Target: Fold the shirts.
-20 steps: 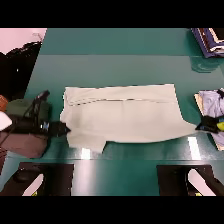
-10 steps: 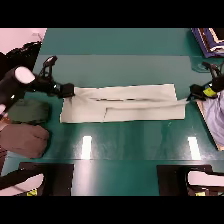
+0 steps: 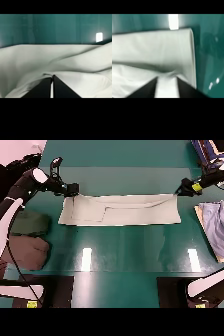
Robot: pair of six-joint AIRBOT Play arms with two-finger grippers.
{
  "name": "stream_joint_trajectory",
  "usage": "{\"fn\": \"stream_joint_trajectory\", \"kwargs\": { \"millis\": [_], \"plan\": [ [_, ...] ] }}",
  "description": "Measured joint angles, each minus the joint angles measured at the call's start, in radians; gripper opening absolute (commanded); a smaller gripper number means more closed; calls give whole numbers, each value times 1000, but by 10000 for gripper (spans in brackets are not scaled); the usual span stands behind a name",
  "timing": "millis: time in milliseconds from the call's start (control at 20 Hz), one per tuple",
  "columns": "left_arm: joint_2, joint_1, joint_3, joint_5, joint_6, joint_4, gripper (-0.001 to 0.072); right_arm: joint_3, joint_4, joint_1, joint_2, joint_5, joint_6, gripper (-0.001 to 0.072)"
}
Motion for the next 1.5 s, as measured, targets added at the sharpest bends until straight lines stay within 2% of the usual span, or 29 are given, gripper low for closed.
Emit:
{"fn": "stream_joint_trajectory", "kwargs": {
  "millis": [50,100,200,250,350,400,550,600,900,1100,1350,1500],
  "plan": [
    [-3,0,11,-3,0,3,27,21,23,-6,-14,-8,0,453],
    [-5,0,22,-15,0,4,61,35,41,-13,-23,-8,-7,453],
    [-8,0,52,-58,0,6,720,51,64,-34,-35,27,-34,453],
    [-9,0,66,-83,3,6,657,53,72,-47,-39,53,-46,453],
    [-10,0,87,-120,10,7,484,41,82,-80,-42,108,-67,453],
    [-10,0,93,-135,14,7,426,26,87,-96,-44,134,-78,453],
    [-11,0,103,-161,20,7,57,-55,92,-140,-47,172,-102,453],
    [-11,0,105,-168,21,6,25,-90,93,-147,-47,171,-113,453],
    [-12,0,108,-189,26,-42,25,-264,147,-133,-46,104,-187,434],
    [-13,-29,108,-192,26,-70,25,-311,192,-92,-48,45,-230,11],
    [-53,-145,121,-146,50,-99,24,-324,255,-41,-4,32,-263,12],
    [-130,-229,177,-132,61,-108,25,-293,269,-11,88,29,-236,11]
  ]
}}
